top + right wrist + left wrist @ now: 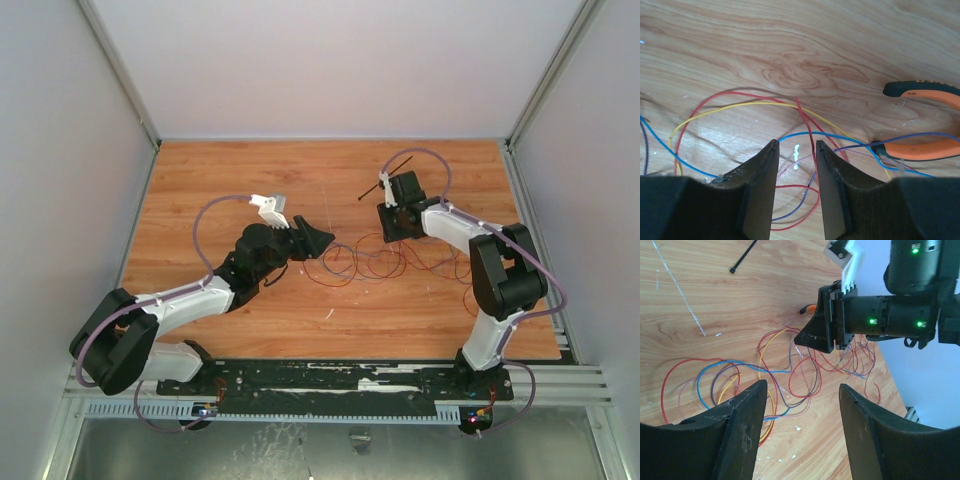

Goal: Zip-tie the wires
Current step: Pick up the cable at the center of the board.

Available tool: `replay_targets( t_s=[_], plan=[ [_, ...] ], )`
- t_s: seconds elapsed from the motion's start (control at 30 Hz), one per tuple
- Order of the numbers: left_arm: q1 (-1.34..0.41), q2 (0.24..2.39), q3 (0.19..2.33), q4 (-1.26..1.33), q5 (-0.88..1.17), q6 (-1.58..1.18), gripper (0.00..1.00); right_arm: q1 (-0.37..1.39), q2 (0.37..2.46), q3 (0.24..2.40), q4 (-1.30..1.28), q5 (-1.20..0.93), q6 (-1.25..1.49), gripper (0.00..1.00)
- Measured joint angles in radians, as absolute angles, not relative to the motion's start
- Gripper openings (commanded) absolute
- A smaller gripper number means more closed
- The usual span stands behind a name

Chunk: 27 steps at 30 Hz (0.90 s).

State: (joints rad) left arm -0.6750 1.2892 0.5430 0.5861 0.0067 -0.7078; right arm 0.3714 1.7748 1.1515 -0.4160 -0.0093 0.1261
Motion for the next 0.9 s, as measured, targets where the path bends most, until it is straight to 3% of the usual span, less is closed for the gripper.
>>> replay_targets(
  t_s=[0.2, 0.43, 0.7, 0.9],
  plan=[
    [-0.671, 1.289, 0.543, 0.586, 0.014, -0.713, 0.64, 0.371, 1.805, 1.134, -0.416, 0.009, 0.117, 0.11],
    [-0.668, 1.289, 0.543, 0.587, 0.036, -0.713, 0.64, 0.372, 1.781, 1.133, -0.431, 0.037, 0.109, 0.00],
    [-0.665, 1.304, 0.549, 0.665, 0.152, -0.720, 0.65, 0.372, 1.629, 1.159, -0.510, 0.010, 0.110, 0.00],
    [-0.690, 1.432, 0.599, 0.773, 0.224, -0.780, 0.65, 0.374, 1.546, 1.206, -0.558, -0.086, 0.153, 0.00]
  ],
)
